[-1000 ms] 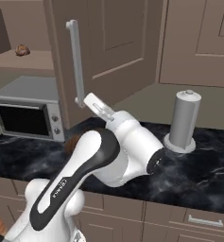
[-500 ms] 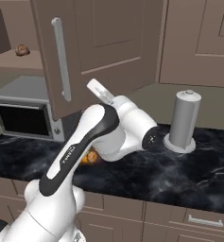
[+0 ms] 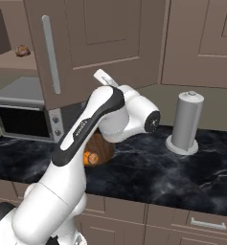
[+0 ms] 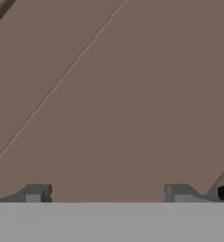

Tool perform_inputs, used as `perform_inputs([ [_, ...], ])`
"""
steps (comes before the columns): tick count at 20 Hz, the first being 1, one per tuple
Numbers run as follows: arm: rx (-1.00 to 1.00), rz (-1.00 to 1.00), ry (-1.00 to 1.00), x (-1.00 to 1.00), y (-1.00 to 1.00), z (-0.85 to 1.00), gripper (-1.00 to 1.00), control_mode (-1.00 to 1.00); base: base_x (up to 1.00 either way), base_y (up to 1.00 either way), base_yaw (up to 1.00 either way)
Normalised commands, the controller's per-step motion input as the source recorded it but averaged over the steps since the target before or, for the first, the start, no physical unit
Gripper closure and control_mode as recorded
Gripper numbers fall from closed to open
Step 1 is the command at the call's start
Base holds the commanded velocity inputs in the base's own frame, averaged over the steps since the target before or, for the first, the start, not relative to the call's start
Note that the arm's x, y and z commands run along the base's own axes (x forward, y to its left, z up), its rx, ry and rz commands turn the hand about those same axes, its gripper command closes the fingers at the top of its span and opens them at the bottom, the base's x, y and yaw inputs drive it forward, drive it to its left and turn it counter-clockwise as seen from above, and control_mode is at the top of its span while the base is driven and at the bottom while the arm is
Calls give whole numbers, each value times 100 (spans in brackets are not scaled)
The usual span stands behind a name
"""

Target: Open the cabinet. Pick the orange and tangerine from the cabinet and place them into the bowl. Then close the cabinet.

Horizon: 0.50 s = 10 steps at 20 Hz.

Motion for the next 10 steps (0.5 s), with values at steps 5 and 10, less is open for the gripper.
perform_inputs([
  [5, 0, 0, 1, 57, 0, 0, -100, -100, 0, 0, 0],
  [10, 0, 0, 2, 53, 0, 0, -100, -100, 0, 0, 0],
])
